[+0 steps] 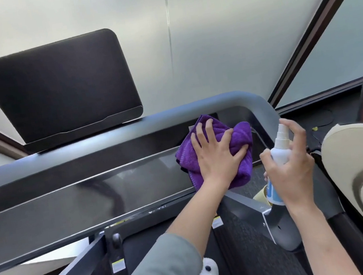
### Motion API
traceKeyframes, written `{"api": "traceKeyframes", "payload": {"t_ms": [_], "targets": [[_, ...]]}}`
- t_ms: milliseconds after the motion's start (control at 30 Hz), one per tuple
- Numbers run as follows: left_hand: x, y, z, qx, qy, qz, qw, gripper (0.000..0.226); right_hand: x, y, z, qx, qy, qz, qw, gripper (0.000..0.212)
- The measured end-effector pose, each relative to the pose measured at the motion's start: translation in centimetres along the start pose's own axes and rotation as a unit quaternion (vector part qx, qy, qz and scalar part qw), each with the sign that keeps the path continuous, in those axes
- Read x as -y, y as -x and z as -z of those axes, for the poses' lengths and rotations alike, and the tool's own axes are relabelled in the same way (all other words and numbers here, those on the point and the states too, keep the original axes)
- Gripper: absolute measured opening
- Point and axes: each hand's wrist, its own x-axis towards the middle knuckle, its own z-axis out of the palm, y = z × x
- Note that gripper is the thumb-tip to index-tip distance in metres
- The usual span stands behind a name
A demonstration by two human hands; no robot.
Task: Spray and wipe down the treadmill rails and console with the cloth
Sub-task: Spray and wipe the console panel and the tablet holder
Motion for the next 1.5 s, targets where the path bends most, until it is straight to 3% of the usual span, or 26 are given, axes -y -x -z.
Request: {"api": "traceKeyframes", "payload": {"t_ms": [200,400,533,1200,1500], "targets": [[-3.2,-1.3,-1.0,0.022,0.011,0.004,1.0,0.061,-0.3,0.8,0.7,0.002,0.005,-0.013,1.0,0.059],[0.8,0.4,0.3,0.004,0.056,-0.049,0.997,0.052,1.0,0.7,0.5,-0.001,0.01,0.006,1.0,0.057],[3.7,1.4,1.3,-0.012,0.065,-0.041,0.997,0.049,2.3,1.0,-0.7,0.001,0.022,0.033,0.999,0.056],[24.4,10.5,9.6,-0.081,0.062,0.093,0.99,0.055,11.8,9.0,-10.9,0.13,-0.018,0.061,0.989,0.058],[33.8,14.3,13.9,-0.08,0.048,0.113,0.989,0.058,15.8,12.8,-14.7,0.14,-0.018,0.066,0.988,0.059]]}}
